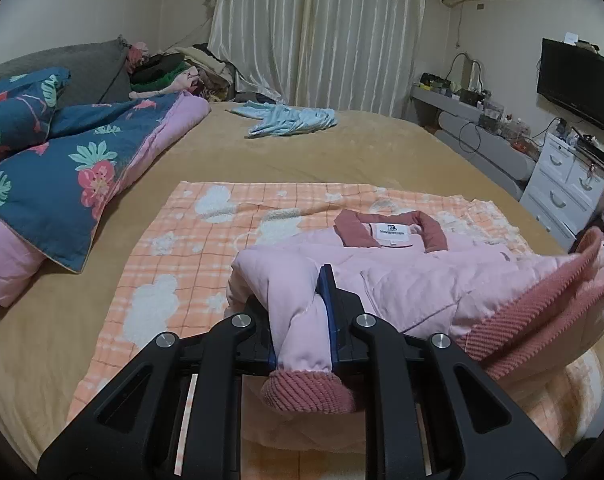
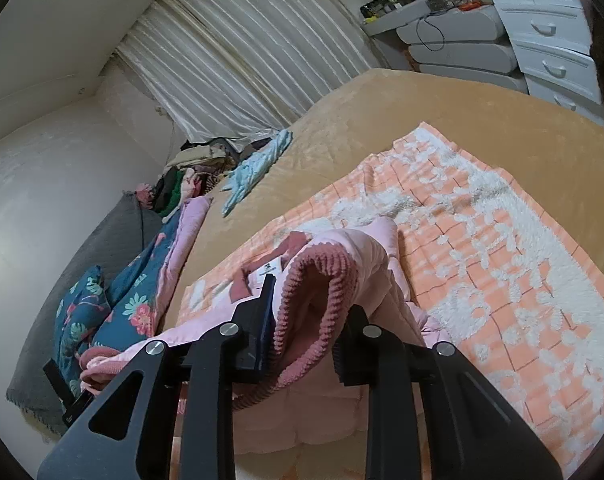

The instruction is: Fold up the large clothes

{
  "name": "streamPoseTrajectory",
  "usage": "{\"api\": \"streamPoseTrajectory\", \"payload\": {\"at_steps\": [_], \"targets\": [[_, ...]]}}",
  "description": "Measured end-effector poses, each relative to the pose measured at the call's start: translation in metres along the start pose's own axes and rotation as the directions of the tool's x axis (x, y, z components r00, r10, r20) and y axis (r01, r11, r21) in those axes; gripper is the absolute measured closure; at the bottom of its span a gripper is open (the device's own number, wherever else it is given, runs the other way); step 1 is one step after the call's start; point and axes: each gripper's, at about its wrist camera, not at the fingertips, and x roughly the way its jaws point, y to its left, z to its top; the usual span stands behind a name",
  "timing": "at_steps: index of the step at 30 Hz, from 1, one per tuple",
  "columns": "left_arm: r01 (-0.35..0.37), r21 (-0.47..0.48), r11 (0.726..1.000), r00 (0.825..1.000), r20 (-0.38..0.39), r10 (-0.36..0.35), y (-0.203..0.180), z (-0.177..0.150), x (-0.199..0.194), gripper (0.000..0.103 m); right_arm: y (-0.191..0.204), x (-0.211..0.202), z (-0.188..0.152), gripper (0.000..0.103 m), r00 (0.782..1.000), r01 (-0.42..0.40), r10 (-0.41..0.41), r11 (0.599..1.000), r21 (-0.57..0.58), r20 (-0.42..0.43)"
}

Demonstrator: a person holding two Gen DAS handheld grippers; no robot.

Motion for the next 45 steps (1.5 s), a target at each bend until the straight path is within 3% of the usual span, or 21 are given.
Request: {"api": "streamPoseTrajectory", "payload": {"at_steps": [4,6,7,8,11,15,18,22,24,26,27,29,31,35,37,42,45], "targets": [[-0.012,0.010,1.000,1.000,-0.010,0.012,-0.001,0.000,0.011,0.093,-0.008,0.013,0.002,0.073,1.000,-0.015,0.015,0.999,0.029,-0.014],[-0.010,0.012,1.000,1.000,-0.008,0.010,-0.002,0.001,0.012,0.093,-0.012,0.014,0.003,0.049,0.997,-0.074,0.075,0.995,0.072,-0.009],[-0.008,0.016,1.000,1.000,-0.005,0.008,-0.003,0.001,0.012,0.093,-0.015,0.011,0.002,0.027,0.996,-0.087,0.085,0.991,0.097,0.022],[-0.005,0.016,1.000,1.000,-0.004,0.005,-0.002,0.001,0.012,0.093,-0.016,0.007,0.002,0.023,0.994,-0.099,0.094,0.990,0.104,0.049],[0.004,0.011,1.000,1.000,-0.001,-0.004,-0.002,0.002,0.014,0.093,-0.018,0.001,0.001,0.021,0.987,-0.138,0.128,0.986,0.097,0.100],[0.007,0.006,1.000,1.000,-0.003,-0.007,-0.002,0.003,0.016,0.093,-0.019,-0.004,-0.012,0.014,0.980,-0.115,0.106,0.992,0.042,0.170],[0.006,0.006,1.000,1.000,-0.004,-0.006,-0.003,0.004,0.017,0.093,-0.034,-0.005,-0.034,0.006,0.962,-0.110,0.105,0.994,0.007,0.251],[0.000,0.008,1.000,1.000,-0.001,0.000,-0.006,0.007,0.021,0.092,-0.044,0.007,-0.036,0.005,0.974,-0.051,0.050,0.999,0.002,0.222],[-0.013,0.007,1.000,1.000,-0.002,0.013,-0.008,0.008,0.025,0.092,-0.043,0.002,-0.034,0.005,0.962,-0.060,0.063,0.998,-0.020,0.266],[-0.018,-0.010,1.000,1.000,-0.006,0.018,-0.007,0.009,0.031,0.092,-0.044,-0.011,-0.032,0.005,0.939,-0.121,0.121,0.992,-0.022,0.322],[-0.019,-0.021,1.000,1.000,-0.008,0.018,-0.006,0.009,0.033,0.090,-0.043,-0.015,-0.031,0.004,0.930,-0.139,0.141,0.990,-0.032,0.340],[-0.013,-0.043,0.999,1.000,-0.007,0.013,-0.004,0.011,0.036,0.086,-0.035,-0.013,-0.030,0.004,0.939,-0.096,0.117,0.992,-0.083,0.322],[-0.011,-0.064,0.998,1.000,-0.006,0.011,-0.003,0.013,0.039,0.079,-0.025,0.001,-0.034,0.004,0.962,0.040,0.006,0.986,-0.163,0.273],[0.024,-0.088,0.996,1.000,-0.005,-0.024,-0.005,0.018,0.038,0.056,-0.022,0.034,-0.043,0.004,0.982,0.128,-0.094,0.969,-0.210,0.162],[0.031,-0.082,0.996,0.999,0.010,-0.030,-0.008,0.019,0.035,0.035,-0.020,0.045,-0.048,0.004,0.984,0.148,-0.118,0.960,-0.237,0.137],[0.025,-0.029,0.999,0.997,0.071,-0.023,-0.015,0.019,0.017,0.017,-0.014,0.063,-0.061,0.004,0.974,0.223,-0.199,0.916,-0.334,0.105],[0.006,-0.028,1.000,0.996,0.090,-0.003,-0.004,0.012,0.011,0.013,-0.012,0.067,-0.066,0.004,0.973,0.229,-0.207,0.906,-0.355,0.100]]}}
